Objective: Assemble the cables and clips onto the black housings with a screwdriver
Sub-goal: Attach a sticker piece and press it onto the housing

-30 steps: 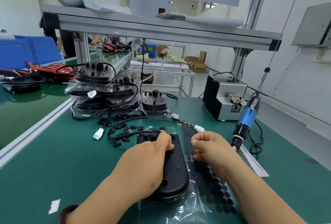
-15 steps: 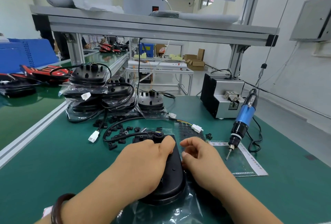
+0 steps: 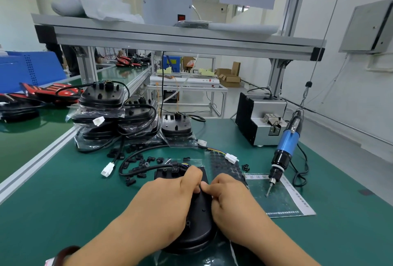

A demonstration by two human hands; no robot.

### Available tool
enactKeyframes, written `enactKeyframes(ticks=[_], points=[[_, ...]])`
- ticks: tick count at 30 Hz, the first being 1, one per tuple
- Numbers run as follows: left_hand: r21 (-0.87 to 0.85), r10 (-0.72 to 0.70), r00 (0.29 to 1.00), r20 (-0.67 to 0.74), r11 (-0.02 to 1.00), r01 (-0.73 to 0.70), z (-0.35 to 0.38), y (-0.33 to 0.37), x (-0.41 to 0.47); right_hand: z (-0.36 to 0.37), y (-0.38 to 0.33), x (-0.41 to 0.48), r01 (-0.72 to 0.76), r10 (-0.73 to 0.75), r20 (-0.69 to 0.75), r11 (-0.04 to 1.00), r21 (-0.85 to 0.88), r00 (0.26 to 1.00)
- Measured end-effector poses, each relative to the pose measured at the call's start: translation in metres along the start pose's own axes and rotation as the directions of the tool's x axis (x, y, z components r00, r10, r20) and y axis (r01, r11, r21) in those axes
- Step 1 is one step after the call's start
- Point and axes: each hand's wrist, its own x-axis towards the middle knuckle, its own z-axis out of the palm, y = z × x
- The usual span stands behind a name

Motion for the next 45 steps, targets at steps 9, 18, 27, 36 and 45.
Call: enactKeyframes(ticks=[9,18,27,36,45], points=[[0.036,-0.011,1.0,0.015,0.999,0.01,0.001,0.002,0.002,-0.002,-0.003,-0.001,-0.008,0.009,0.043,1.0,-0.028,0.999],[-0.05,-0.083,0.996,0.037,0.995,0.085,-0.004,0.01,-0.003,-0.042,0.051,0.101,-0.284,0.282,-0.03,0.952,-0.111,0.959],[-0.321,-0.184,0.98,-0.07,0.935,0.153,0.001,-0.005,-0.006,-0.002,0.073,0.125,-0.393,0.417,-0.062,0.781,-0.486,0.907],[-0.961,-0.596,0.764,0.248,-0.05,0.273,-0.054,-0.057,0.055,-0.063,-0.002,0.065,-0.021,0.06,-0.362,0.994,0.112,0.93],[-0.77,-0.575,0.658,0.487,-0.638,0.013,-0.079,-0.114,0.066,-0.102,-0.011,-0.039,0.19,-0.432,0.295,0.781,0.594,0.852]])
